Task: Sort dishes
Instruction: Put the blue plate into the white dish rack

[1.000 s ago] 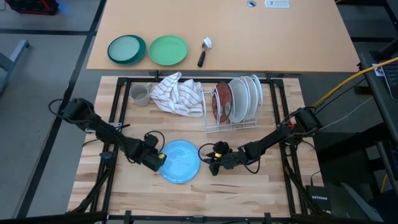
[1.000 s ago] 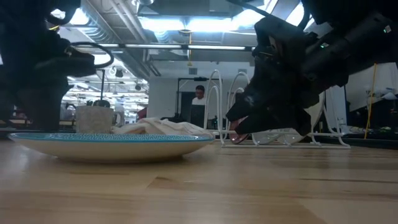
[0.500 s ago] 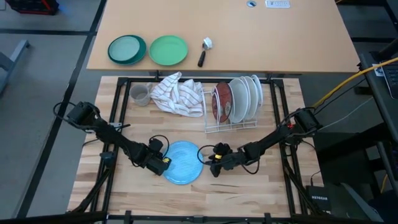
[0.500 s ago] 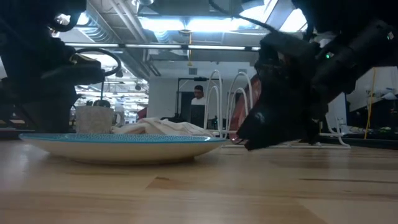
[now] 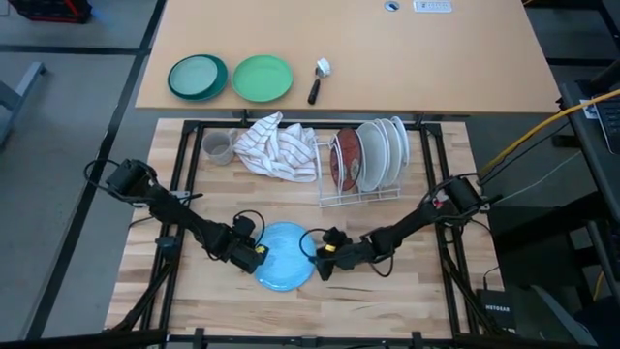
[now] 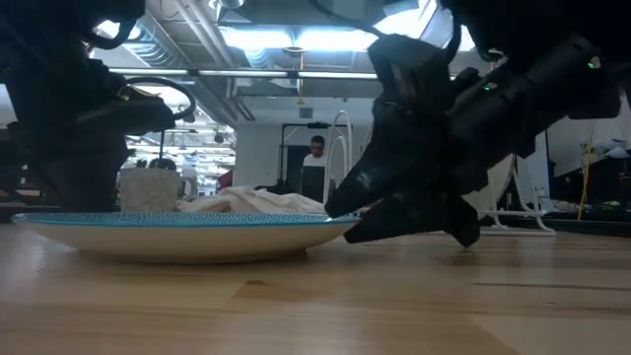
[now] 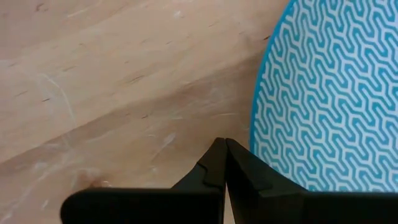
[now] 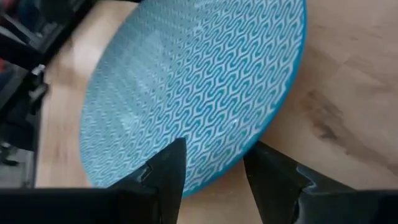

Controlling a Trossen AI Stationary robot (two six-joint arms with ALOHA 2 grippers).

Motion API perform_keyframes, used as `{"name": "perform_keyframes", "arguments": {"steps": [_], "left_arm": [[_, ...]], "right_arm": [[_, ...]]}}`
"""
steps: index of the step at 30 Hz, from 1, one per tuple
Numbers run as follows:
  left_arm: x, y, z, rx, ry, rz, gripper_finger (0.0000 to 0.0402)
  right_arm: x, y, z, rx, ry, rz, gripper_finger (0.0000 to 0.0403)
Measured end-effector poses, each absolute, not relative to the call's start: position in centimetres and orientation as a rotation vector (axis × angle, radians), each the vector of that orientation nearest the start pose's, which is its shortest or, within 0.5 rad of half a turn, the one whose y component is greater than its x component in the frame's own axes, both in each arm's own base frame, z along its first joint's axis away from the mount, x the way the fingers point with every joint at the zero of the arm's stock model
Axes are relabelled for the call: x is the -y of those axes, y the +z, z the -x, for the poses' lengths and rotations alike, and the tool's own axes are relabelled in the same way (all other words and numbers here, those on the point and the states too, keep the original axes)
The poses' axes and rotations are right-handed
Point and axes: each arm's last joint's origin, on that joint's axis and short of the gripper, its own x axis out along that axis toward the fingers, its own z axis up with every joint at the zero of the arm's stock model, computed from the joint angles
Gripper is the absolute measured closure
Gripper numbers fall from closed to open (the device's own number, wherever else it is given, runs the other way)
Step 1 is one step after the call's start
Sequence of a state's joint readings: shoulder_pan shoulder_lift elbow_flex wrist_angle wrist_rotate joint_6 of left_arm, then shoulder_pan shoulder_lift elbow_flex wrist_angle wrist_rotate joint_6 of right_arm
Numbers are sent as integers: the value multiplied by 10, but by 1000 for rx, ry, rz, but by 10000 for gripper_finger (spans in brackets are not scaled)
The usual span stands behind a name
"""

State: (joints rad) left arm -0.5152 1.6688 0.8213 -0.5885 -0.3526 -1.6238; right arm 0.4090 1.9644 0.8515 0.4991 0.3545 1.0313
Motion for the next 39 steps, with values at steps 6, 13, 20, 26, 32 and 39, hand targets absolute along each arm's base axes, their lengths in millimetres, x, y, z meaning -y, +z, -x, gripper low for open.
{"name": "perform_keyframes", "arguments": {"steps": [6,13,20,26,32,39], "left_arm": [[124,131,-240,-995,862,804,401],[126,132,-243,-969,848,842,401],[127,133,-246,-944,832,863,402],[128,134,-247,-933,826,867,401],[127,134,-246,-937,825,850,401],[130,134,-241,-930,832,777,401]], "right_arm": [[-130,106,-346,-544,-255,-768,237],[-123,102,-351,-532,-264,-815,237],[-120,103,-353,-523,-269,-822,237],[-119,103,-353,-505,-288,-809,265],[-119,107,-354,-457,-313,-834,337],[-119,113,-357,-389,-314,-823,352]]}}
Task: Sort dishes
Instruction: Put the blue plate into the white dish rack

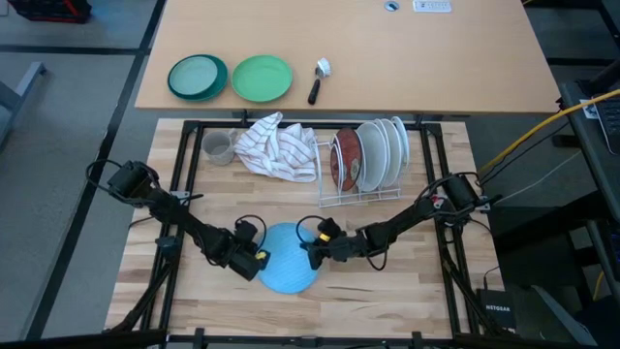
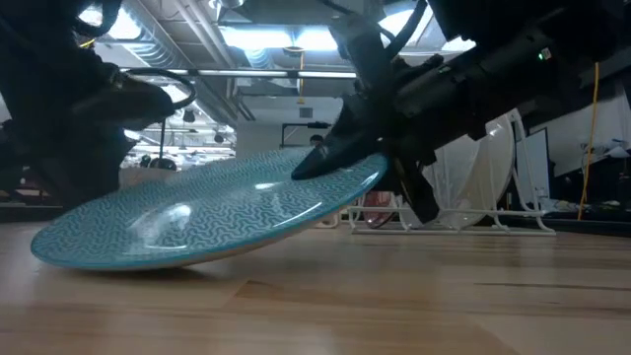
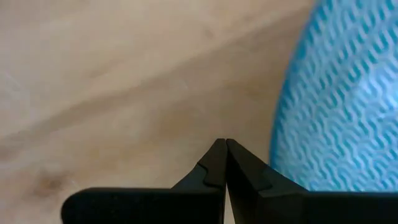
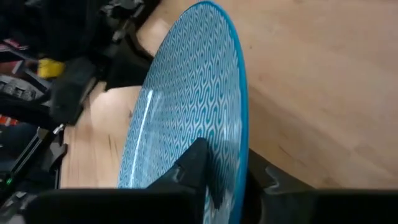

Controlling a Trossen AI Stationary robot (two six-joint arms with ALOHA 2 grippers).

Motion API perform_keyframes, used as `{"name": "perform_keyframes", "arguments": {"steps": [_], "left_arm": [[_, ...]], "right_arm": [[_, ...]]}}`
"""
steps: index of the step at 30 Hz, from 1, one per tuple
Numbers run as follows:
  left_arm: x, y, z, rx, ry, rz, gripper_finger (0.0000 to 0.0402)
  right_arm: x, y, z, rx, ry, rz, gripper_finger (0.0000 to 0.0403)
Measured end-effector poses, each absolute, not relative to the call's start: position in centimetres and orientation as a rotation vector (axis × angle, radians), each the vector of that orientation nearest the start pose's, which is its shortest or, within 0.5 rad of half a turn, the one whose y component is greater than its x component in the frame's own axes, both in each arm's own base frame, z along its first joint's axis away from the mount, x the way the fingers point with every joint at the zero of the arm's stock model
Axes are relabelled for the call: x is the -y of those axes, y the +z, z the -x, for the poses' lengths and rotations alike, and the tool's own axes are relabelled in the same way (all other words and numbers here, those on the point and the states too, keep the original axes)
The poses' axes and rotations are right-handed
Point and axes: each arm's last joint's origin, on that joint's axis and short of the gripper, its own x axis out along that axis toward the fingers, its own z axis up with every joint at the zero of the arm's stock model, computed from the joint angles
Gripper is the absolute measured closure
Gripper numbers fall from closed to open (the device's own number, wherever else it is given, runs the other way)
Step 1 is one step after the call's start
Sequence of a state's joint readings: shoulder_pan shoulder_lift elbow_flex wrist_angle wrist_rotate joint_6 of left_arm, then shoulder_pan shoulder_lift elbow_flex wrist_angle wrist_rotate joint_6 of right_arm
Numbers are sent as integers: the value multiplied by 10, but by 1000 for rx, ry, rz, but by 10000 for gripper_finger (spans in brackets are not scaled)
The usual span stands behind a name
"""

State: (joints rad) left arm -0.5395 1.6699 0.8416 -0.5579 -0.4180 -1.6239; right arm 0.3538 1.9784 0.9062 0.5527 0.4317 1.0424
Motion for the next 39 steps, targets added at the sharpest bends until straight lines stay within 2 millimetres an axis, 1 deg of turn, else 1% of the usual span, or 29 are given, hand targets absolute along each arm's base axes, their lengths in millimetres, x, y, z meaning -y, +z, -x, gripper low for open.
{"name": "perform_keyframes", "arguments": {"steps": [3,8,11,14,17,20,24,28,32,35,39], "left_arm": [[129,133,-233,-937,897,742,401],[134,133,-218,-973,968,698,401],[137,133,-208,-981,1021,672,401],[142,133,-198,-983,1052,662,401],[149,130,-190,-976,1046,677,401],[154,127,-182,-944,1050,695,401],[160,124,-175,-909,1020,713,402],[167,123,-174,-866,962,733,402],[174,124,-179,-814,888,781,402],[181,125,-187,-766,796,802,402],[188,129,-198,-671,671,779,402]], "right_arm": [[-119,115,-358,-376,-303,-785,349],[-118,122,-360,-299,-315,-773,367],[-117,127,-360,-265,-316,-758,370],[-116,135,-359,-233,-334,-748,370],[-114,150,-357,-191,-347,-699,370],[-109,174,-353,-123,-372,-635,372],[-99,215,-344,-34,-375,-580,371],[-87,258,-326,44,-418,-481,372],[-76,299,-301,131,-531,-382,372],[-69,319,-283,156,-627,-305,372],[-61,334,-267,163,-777,-232,372]]}}
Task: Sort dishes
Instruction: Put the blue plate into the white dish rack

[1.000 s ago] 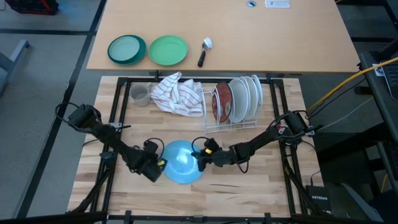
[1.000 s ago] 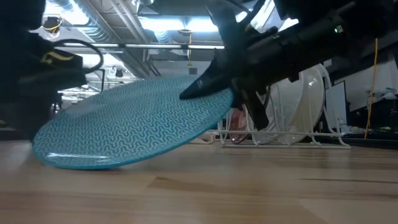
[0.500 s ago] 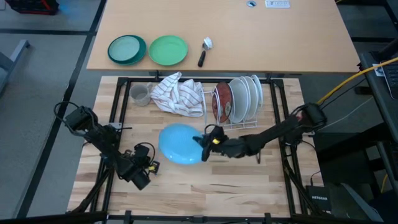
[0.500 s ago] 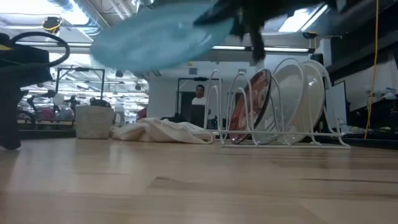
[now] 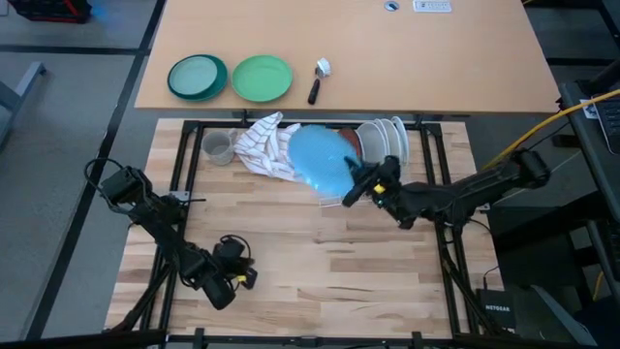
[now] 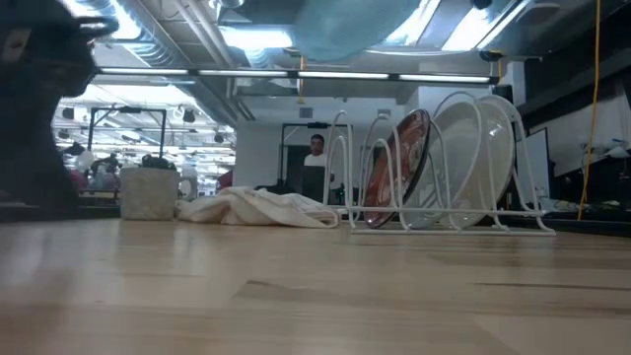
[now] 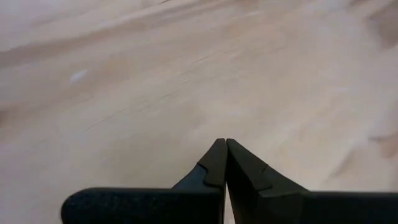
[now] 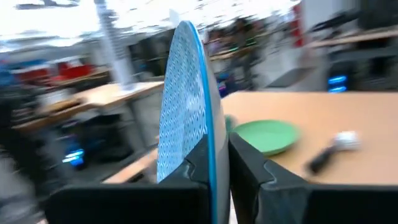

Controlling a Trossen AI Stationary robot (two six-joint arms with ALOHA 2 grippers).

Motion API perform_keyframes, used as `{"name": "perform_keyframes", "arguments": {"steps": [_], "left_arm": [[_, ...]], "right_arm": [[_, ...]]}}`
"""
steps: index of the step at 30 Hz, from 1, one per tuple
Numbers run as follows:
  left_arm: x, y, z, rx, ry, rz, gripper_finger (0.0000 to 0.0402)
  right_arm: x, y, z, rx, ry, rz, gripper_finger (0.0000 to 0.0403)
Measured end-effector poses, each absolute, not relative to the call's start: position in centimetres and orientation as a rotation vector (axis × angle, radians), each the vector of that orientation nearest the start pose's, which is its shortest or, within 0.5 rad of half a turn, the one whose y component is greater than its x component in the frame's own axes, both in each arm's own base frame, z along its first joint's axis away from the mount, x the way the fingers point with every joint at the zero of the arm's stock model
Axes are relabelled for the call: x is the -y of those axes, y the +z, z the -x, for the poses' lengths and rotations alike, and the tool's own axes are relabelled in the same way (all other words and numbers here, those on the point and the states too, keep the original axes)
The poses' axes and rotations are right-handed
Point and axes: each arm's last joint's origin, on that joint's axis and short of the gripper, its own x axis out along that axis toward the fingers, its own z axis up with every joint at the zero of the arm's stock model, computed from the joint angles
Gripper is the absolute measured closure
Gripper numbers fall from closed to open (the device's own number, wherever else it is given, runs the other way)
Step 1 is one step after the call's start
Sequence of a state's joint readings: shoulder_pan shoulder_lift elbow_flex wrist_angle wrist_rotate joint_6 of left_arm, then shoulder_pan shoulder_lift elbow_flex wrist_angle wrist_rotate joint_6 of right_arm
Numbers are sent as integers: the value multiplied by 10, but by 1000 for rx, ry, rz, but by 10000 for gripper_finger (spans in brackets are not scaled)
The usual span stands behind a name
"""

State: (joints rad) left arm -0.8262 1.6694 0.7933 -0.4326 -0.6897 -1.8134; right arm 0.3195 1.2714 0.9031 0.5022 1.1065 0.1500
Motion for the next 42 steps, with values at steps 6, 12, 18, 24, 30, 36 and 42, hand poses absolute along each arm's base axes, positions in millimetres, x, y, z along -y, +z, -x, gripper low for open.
{"name": "perform_keyframes", "arguments": {"steps": [6,12,18,24,30,36,42], "left_arm": [[189,134,-213,-603,585,746,402],[179,135,-222,-591,606,727,402],[171,136,-232,-573,615,720,402],[166,139,-242,-546,596,719,402],[166,141,-246,-528,573,724,402],[166,141,-246,-527,573,728,402],[167,142,-248,-513,563,750,402]], "right_arm": [[-56,338,-258,111,-1017,-126,372],[-54,335,-256,51,-1159,-53,372],[-56,326,-263,11,-1200,-7,372],[-54,305,-280,-25,-1233,37,372],[-47,280,-301,-31,-1227,32,372],[-38,252,-319,-67,-1214,52,372],[-34,227,-332,-97,-1203,57,372]]}}
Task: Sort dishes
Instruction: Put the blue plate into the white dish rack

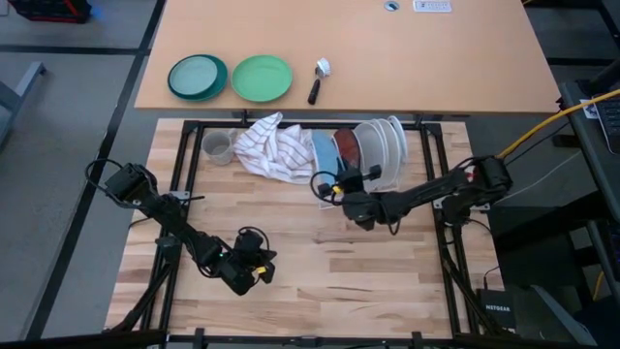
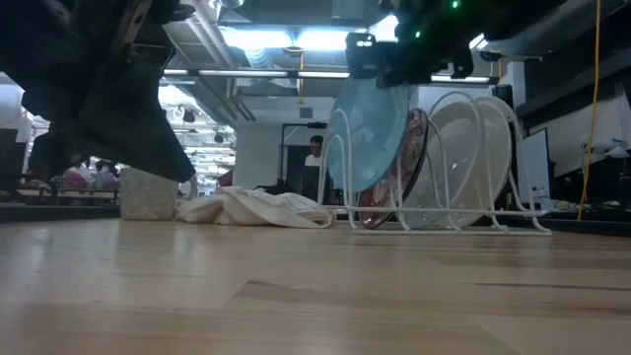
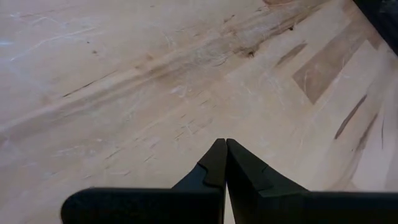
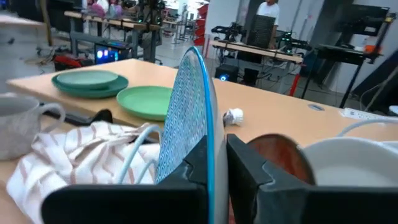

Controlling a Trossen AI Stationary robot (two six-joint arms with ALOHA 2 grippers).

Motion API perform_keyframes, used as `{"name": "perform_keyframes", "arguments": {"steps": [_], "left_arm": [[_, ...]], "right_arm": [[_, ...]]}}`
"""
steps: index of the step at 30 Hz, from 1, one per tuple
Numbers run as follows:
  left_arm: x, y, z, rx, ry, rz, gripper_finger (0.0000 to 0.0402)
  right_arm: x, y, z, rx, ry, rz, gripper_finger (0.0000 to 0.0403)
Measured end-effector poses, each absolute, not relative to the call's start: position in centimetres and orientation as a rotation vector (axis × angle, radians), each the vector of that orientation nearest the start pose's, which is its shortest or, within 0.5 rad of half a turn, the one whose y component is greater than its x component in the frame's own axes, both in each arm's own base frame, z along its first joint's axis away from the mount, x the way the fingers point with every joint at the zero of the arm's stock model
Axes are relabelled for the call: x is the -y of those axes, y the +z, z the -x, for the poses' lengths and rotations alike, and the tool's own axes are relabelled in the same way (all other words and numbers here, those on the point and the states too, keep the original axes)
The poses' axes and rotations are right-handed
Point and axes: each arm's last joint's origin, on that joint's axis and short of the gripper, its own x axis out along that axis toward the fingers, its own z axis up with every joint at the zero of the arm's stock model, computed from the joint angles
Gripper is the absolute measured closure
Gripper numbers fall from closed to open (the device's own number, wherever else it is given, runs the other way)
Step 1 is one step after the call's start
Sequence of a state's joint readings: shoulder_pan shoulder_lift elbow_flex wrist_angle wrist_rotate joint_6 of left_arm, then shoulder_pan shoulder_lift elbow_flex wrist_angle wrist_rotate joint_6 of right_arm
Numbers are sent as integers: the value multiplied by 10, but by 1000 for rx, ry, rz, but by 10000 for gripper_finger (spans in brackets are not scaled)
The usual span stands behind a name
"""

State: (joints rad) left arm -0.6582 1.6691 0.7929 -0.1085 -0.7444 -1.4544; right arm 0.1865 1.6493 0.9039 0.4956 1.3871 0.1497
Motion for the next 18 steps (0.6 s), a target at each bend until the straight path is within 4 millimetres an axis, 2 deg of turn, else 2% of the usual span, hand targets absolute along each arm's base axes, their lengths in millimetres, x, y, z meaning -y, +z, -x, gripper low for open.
{"name": "perform_keyframes", "arguments": {"steps": [12,18], "left_arm": [[170,146,-252,-491,511,734,402],[170,146,-252,-494,511,728,402]], "right_arm": [[-25,197,-345,-235,-1033,103,372],[-23,189,-345,-273,-1011,90,372]]}}
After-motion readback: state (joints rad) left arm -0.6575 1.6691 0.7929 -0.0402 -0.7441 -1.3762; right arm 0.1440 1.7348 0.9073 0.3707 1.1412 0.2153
